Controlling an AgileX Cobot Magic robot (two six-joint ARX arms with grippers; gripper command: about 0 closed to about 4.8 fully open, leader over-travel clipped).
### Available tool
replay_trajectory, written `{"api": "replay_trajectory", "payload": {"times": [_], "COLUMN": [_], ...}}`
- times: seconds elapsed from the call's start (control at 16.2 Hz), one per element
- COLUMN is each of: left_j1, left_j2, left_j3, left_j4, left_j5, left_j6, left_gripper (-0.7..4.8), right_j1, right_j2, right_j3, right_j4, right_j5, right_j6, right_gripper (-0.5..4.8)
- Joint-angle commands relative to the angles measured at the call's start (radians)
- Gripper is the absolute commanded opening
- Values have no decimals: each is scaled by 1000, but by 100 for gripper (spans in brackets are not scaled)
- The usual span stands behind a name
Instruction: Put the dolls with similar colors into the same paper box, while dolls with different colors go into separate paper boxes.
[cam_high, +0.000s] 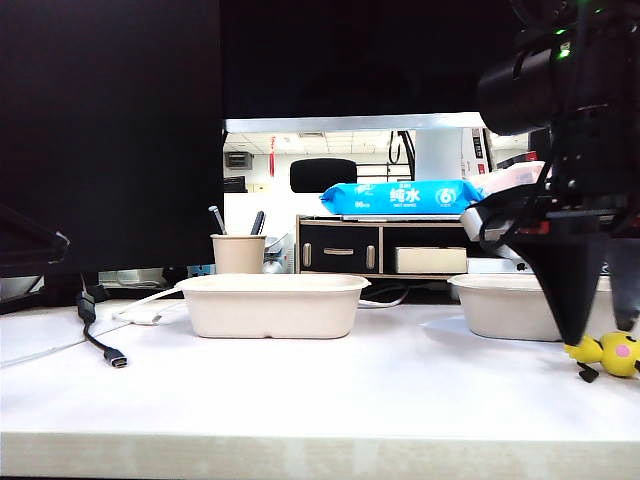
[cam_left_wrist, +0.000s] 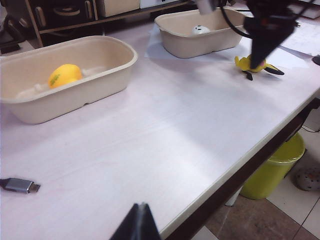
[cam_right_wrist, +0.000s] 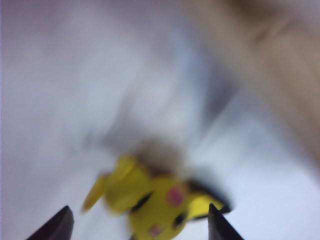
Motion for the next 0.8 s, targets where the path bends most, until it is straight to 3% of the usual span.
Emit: {"api": "replay_trajectory", "payload": {"times": [0.06,0.8], "left_j1": [0,0], "left_j2": [-1,-1], "left_j3": [1,1], "left_j4": [10,10], "left_j5": [1,1], "left_j6": [3,3], "left_gripper": [-6,-6], "right_j1": [-2,-6], "right_j2": [-2,53], "right_j3": [1,-1], "right_j4": [19,-30], "right_j5": [10,7], "right_j6": [-27,-106], "right_gripper": [346,335]}}
